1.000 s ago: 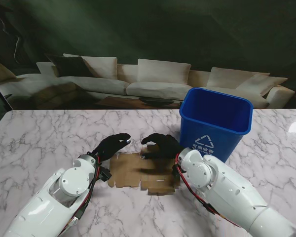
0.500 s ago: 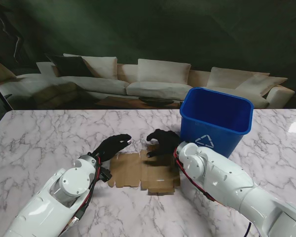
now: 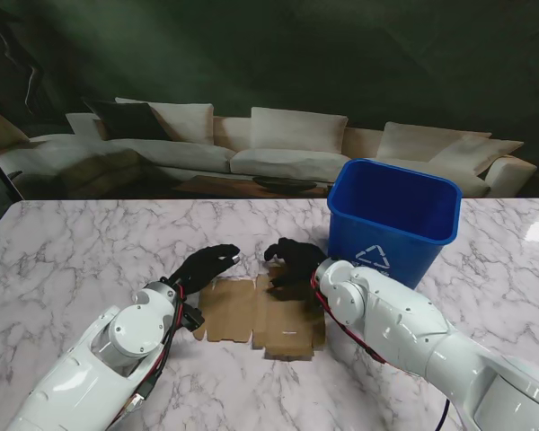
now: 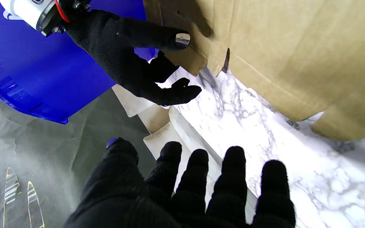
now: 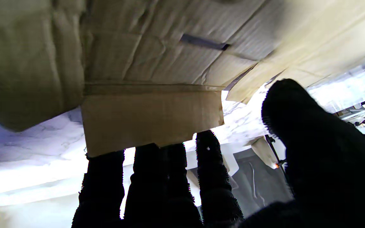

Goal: Fold the flattened cardboard along its creases and drop it into the bin

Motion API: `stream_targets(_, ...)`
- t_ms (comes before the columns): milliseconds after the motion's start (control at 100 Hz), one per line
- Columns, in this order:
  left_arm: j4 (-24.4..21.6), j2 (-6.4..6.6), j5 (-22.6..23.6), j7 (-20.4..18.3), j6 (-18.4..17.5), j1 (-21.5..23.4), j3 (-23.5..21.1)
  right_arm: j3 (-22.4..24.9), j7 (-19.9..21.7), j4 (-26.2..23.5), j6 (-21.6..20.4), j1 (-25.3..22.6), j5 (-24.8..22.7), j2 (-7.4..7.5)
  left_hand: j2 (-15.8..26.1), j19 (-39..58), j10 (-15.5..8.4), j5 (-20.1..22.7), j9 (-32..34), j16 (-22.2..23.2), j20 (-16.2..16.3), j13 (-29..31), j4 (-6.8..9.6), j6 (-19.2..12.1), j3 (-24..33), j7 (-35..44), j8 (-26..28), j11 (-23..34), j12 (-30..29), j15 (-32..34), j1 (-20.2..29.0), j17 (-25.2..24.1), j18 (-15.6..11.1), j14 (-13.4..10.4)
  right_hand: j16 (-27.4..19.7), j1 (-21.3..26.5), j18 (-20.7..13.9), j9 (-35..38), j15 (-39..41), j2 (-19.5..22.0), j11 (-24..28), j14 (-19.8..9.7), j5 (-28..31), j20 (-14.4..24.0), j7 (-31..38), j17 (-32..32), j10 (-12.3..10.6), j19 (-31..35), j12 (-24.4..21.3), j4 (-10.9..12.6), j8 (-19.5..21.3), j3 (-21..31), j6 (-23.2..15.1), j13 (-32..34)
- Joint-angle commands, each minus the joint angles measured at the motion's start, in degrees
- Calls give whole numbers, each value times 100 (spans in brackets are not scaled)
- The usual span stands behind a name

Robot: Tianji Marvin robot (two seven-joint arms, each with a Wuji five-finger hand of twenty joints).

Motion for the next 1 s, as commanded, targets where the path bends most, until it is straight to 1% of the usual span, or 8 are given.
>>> stream_targets(0, 17, -17, -22, -92, -10, -21, 25, -57, -2, 82, -34, 31, 2, -63, 274, -126, 14, 100, 48, 81, 126, -165, 90, -123, -25, 4, 18, 68, 78, 33, -20, -22, -57, -71, 194, 173, 3, 88, 301, -251, 241, -222, -271, 118, -16, 160, 48, 238, 87, -121, -15, 319, 226, 232)
stream_targets(170, 26, -18, -24, -91, -15, -27, 30, -239, -7, 237, -102, 117, -62, -96, 275, -128, 13, 97, 47, 80, 126, -165, 89, -120, -26, -1, 9, 68, 77, 32, -25, -27, -43, -72, 496, 635, 78, 247, 998, -213, 624, -419, -809, 93, -672, 321, -69, 327, 386, -116, -932, 523, 820, 531)
stream_targets(320, 38, -20, -31, -92, -17, -35, 38, -404, -10, 330, -123, 180, -168, -103, 283, -131, 13, 97, 49, 79, 125, -169, 87, -116, -32, -3, 2, 69, 77, 30, -39, -28, -49, -72, 451, 1301, 198, 360, 1203, 35, 932, -471, -1068, -12, -114, 596, -195, 366, 805, -125, -1366, 849, 549, 843)
stream_targets(490, 54, -20, -36, -98, -22, -46, 47, -505, -76, 467, -163, 225, -187, -161, 272, -131, 10, 91, 50, 78, 125, -167, 86, -128, -31, -7, -8, 69, 77, 30, -33, -24, -53, -69, 163, 1720, 287, 702, 1421, -51, 1253, -385, -674, -114, 499, 1036, -271, 541, 1043, -403, -1009, 1546, -281, 1325)
stream_targets(580, 56, -20, -37, -95, -27, -46, 44, -503, -87, 449, -159, 217, -189, -163, 270, -132, 5, 92, 44, 77, 124, -167, 86, -129, -28, -6, -12, 67, 77, 29, -29, -24, -53, -74, 242, 1923, 348, 963, 1502, -132, 1353, -388, 132, -100, 1029, 1183, -365, 705, 1183, -521, -421, 1656, -1452, 1472)
stream_targets(660, 55, -21, -26, -85, -39, -42, 32, -448, -15, 265, -66, 157, -189, -113, 268, -133, 20, 94, 50, 78, 123, -164, 86, -128, -28, -1, -11, 69, 78, 30, -29, -23, -50, -69, 343, 2018, 420, 1012, 1621, -67, 1327, -373, 678, 5, 1262, 1229, -368, 877, 1207, -543, 151, 1745, -1937, 1534)
stream_targets(800, 39, -22, -13, -55, -65, -19, -13, -273, 252, -319, 392, -30, -242, 58, 272, -136, 16, 92, 52, 77, 121, -168, 87, -122, -29, -6, -23, 70, 78, 29, -36, -24, -47, -69, 423, 2096, 516, 1052, 1797, -33, 1195, -385, 806, 144, 1382, 1453, -381, 1202, 1147, -471, 419, 1889, -2143, 1844)
stream_targets(990, 13, -21, 22, -15, -111, 18, -90, -55, 552, -1227, 1559, -351, -461, 258, 269, -136, 18, 94, 52, 78, 121, -162, 88, -119, -26, -6, -32, 69, 78, 32, -29, -21, -54, -67, 432, 2141, 612, 1186, 1751, -71, 1043, -387, 847, 150, 1333, 1892, -307, 1440, 1081, -446, 541, 2033, -2095, 2359)
